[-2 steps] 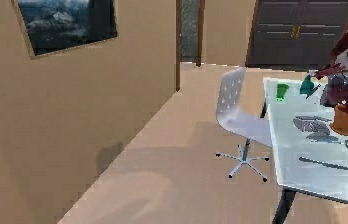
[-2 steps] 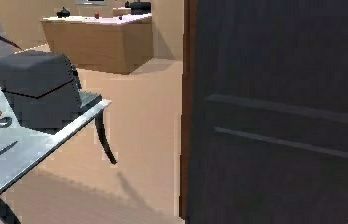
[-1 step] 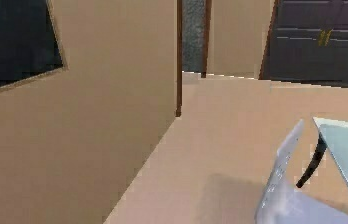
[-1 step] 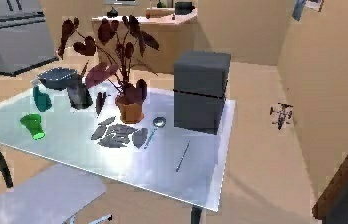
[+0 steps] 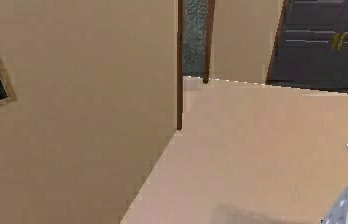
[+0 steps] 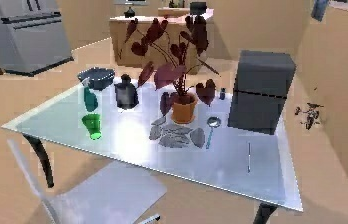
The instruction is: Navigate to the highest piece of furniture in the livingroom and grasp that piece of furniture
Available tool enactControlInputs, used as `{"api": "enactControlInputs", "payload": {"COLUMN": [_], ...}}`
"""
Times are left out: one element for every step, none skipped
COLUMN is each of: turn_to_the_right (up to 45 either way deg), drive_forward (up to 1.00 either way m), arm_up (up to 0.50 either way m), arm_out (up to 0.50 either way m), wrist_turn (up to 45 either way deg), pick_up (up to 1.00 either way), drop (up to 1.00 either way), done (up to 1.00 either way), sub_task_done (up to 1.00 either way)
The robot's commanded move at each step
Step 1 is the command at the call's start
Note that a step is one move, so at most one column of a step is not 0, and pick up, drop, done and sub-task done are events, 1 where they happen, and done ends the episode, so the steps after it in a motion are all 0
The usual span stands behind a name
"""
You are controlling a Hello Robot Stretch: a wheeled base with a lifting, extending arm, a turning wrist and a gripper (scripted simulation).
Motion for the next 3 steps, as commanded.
{"api": "enactControlInputs", "payload": {"turn_to_the_right": [3.0,0.0,27.0], "drive_forward": [0.0,1.0,0.0], "arm_up": [0.0,0.0,0.0], "arm_out": [0.0,0.0,0.0], "wrist_turn": [0.0,0.0,0.0], "pick_up": [0.0,0.0,0.0], "drop": [0.0,0.0,0.0], "done": [0.0,0.0,0.0], "sub_task_done": [0.0,0.0,0.0]}}
